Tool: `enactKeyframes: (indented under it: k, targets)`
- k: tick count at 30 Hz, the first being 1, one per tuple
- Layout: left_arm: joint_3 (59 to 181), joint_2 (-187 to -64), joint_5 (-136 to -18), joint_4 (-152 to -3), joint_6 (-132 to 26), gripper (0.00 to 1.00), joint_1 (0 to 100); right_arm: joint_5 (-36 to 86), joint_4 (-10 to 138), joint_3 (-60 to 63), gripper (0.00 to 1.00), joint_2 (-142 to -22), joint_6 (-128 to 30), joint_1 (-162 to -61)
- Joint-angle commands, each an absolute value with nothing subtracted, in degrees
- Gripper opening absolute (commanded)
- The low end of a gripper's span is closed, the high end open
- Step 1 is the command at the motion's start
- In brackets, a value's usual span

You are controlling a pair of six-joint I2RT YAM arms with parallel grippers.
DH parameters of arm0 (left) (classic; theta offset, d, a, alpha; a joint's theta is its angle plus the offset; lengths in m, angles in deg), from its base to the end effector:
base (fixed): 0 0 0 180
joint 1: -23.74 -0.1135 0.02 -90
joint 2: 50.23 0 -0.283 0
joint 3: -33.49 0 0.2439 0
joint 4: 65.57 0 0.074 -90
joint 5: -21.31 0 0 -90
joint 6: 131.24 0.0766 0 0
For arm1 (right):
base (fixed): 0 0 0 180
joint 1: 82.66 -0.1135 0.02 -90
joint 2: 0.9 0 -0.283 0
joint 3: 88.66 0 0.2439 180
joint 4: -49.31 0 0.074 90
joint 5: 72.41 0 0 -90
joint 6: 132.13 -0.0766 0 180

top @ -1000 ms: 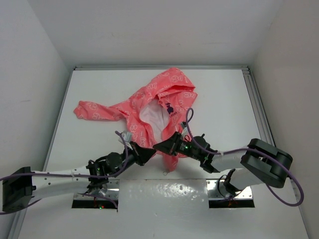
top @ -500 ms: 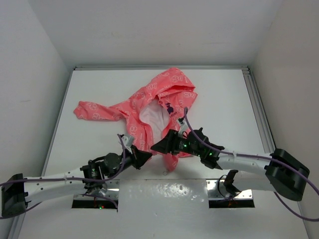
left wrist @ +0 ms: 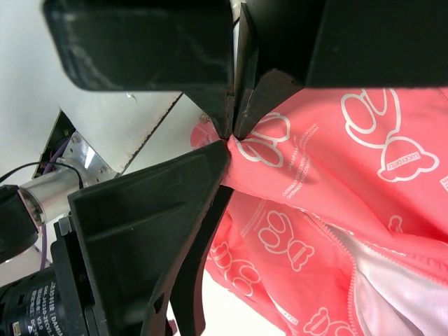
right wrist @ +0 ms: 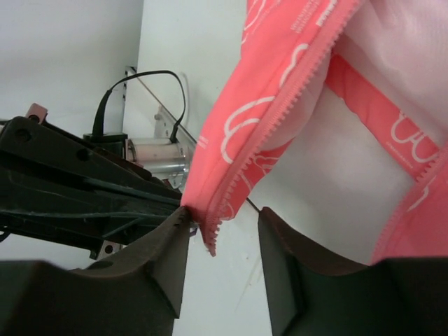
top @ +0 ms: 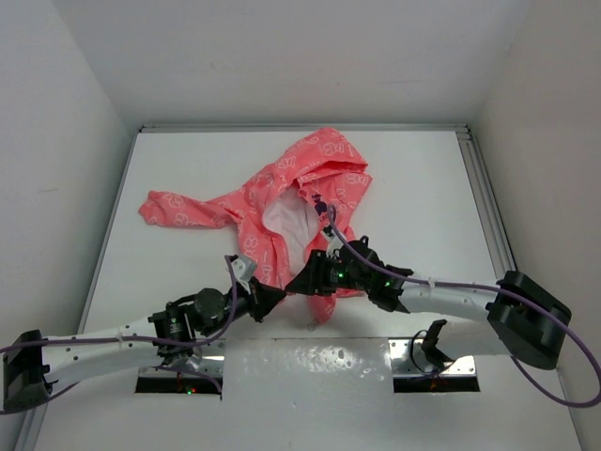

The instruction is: Zip up the jacket

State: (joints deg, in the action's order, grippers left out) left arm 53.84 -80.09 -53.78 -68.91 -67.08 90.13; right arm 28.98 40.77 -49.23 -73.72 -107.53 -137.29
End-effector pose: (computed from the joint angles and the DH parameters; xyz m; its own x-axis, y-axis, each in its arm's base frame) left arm 0.0819 -0.1382 0.1812 -0.4223 -0.0855 -0.9024 0.6677 0.6440 -0.3734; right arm 0.1470 0.2333 0.1870 -0.9224 0.2404 -0.3023 -0.1548 0.4870 0.8596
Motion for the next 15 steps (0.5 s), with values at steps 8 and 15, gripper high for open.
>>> enactKeyframes:
  k: [8,15]
  targets:
    - [54.94,-78.97,-58.85,-66.8,-64.7,0.0,89.92,29.62,27.61,-50.86,0.34,-76.13,-109.8,-137.68]
    - [55.12,-79.41,-59.74,-67.33,-64.09,0.0,89.92,29.01,22.96,-52.27,0.07,-77.1,-110.85,-137.76]
